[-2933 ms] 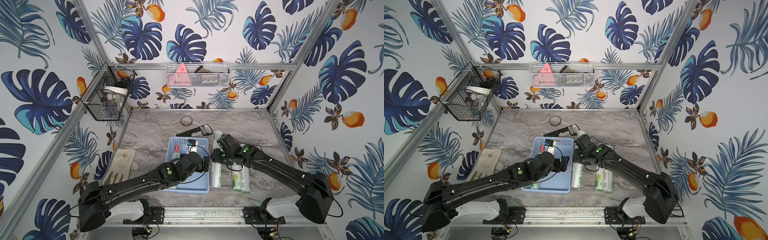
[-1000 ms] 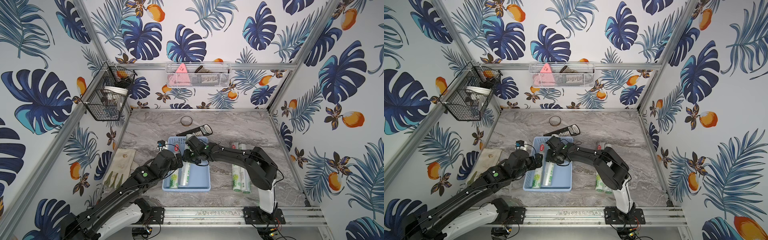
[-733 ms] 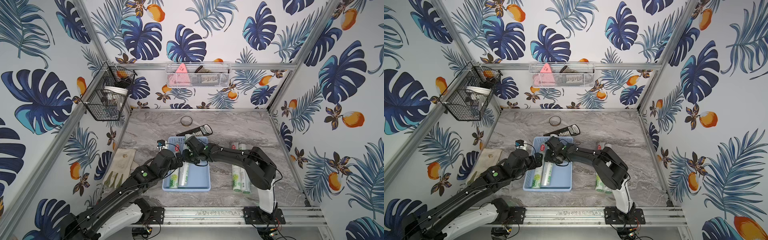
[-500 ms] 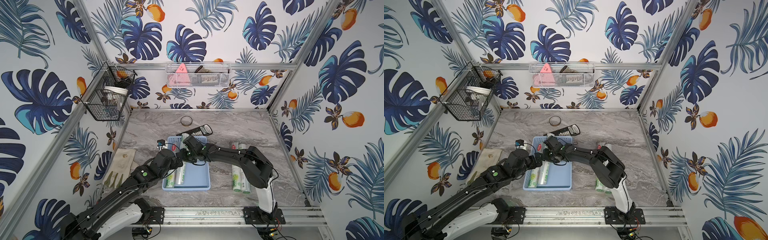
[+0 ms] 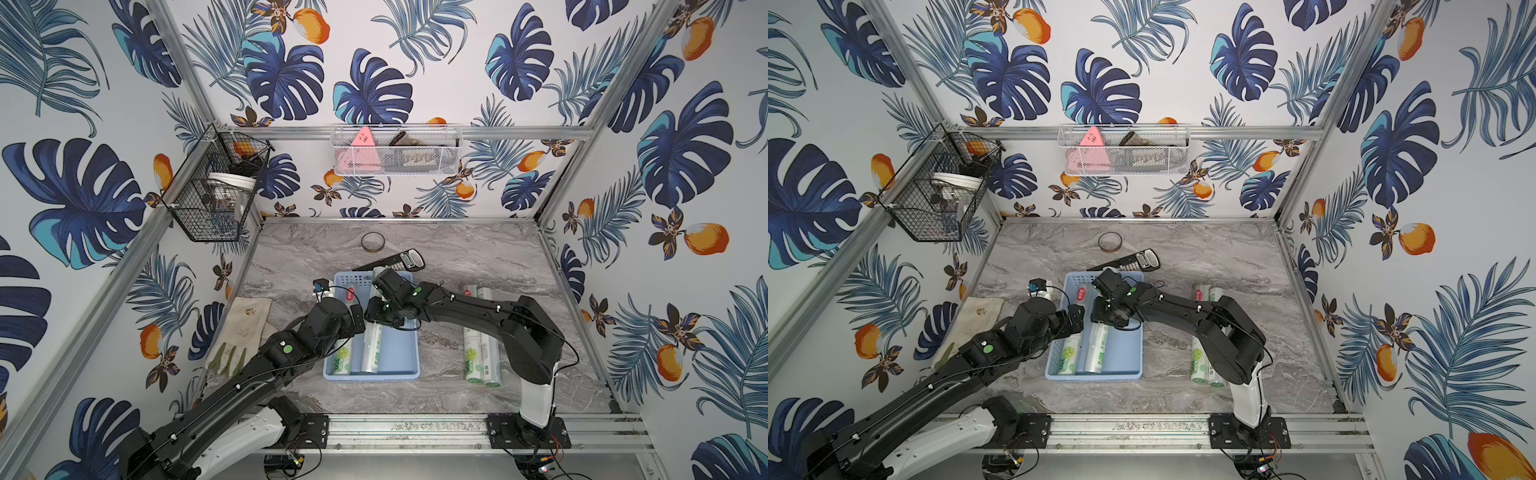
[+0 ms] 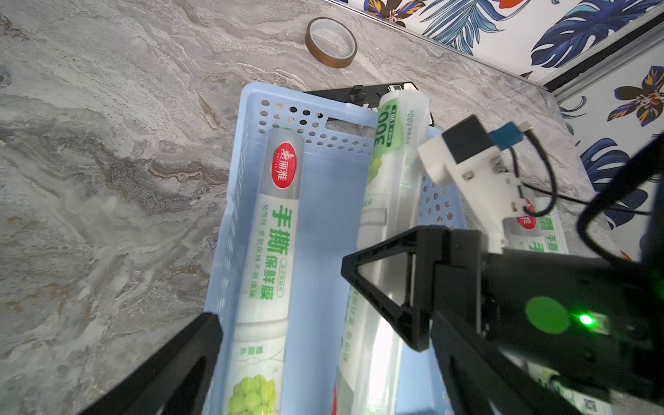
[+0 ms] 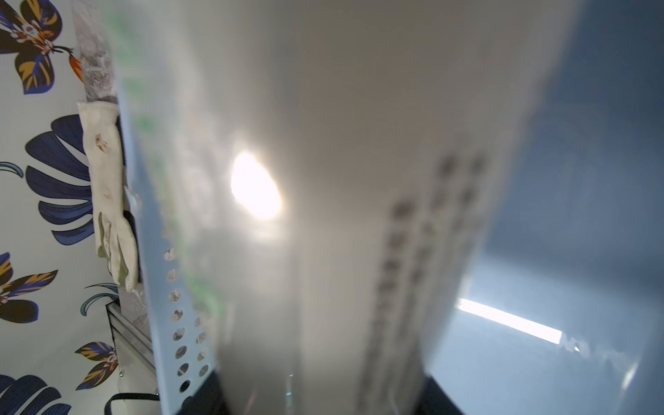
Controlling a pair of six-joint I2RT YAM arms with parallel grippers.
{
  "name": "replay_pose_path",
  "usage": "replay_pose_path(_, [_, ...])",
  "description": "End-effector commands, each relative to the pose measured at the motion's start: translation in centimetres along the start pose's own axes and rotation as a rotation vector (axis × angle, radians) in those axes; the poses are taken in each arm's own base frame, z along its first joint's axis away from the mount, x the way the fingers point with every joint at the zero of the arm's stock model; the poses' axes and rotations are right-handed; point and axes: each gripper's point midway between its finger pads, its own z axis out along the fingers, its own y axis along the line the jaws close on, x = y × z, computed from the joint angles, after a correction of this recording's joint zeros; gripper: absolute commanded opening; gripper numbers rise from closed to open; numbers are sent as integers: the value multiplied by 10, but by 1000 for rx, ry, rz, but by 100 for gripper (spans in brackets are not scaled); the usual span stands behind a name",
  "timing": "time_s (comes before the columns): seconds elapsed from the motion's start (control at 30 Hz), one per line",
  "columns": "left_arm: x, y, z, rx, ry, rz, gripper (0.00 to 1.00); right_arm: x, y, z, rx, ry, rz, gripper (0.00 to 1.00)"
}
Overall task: Put the plastic wrap into the basket
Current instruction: Place the plastic wrap in the basket.
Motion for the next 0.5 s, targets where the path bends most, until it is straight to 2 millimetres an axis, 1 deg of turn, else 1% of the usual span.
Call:
replay_pose_path(0.0, [-3, 3, -1, -14, -16, 1, 99, 6, 1, -4, -1, 22, -17, 41])
replay_pose_path(0.13, [-1, 3, 0, -13, -8, -1, 99, 15, 1, 8, -11, 70, -4, 41])
replay_pose_path(0.27, [-1, 3, 0, -14, -5, 0, 99, 20, 1, 18, 1, 111, -18, 42])
replay_pose_path(0.33, [-1, 3, 0, -14, -5, 3, 99, 23, -5, 26, 24, 130, -14, 42])
replay_pose_path(0.4, [-1, 3, 0, -13, -6, 2, 99, 23, -4, 28, 19, 133, -11, 43])
replay_pose_path(0.43, [-1, 3, 0, -12, -5, 1, 99, 27, -11, 38, 41, 150, -5, 44])
replay_pose_path(0.47, [-1, 3, 0, -12, -6, 1, 99, 28, -12, 40, 47, 155, -6, 45])
